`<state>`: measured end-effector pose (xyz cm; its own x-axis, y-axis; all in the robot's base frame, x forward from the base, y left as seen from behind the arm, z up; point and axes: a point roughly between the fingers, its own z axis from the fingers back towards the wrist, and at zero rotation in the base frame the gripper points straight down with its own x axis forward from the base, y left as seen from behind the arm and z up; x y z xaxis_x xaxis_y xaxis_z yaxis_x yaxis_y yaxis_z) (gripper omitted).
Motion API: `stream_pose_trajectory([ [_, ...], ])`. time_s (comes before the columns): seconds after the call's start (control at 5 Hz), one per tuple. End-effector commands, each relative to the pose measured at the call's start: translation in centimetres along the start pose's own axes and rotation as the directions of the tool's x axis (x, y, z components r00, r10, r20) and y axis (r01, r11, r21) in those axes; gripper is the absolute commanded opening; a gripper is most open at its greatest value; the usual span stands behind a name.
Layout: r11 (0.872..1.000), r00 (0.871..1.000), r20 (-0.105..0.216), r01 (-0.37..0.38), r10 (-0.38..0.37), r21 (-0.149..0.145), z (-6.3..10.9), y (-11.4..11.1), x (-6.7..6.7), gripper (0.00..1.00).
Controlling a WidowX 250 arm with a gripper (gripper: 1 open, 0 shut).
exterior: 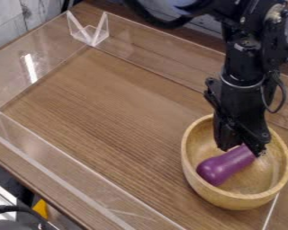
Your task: Put the purple eggplant in the brown bowl
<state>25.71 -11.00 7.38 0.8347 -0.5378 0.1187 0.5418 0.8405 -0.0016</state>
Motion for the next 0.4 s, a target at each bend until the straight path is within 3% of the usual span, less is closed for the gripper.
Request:
stream_pose_trajectory([
  [0.0,1.0,0.999,0.042,-0.001,0.001,0.01,1.17,-0.15,0.61,0.0],
  [0.2,1.0,0.999,0.039,-0.006,0.006,0.01,1.13,-0.13,0.64,0.0],
])
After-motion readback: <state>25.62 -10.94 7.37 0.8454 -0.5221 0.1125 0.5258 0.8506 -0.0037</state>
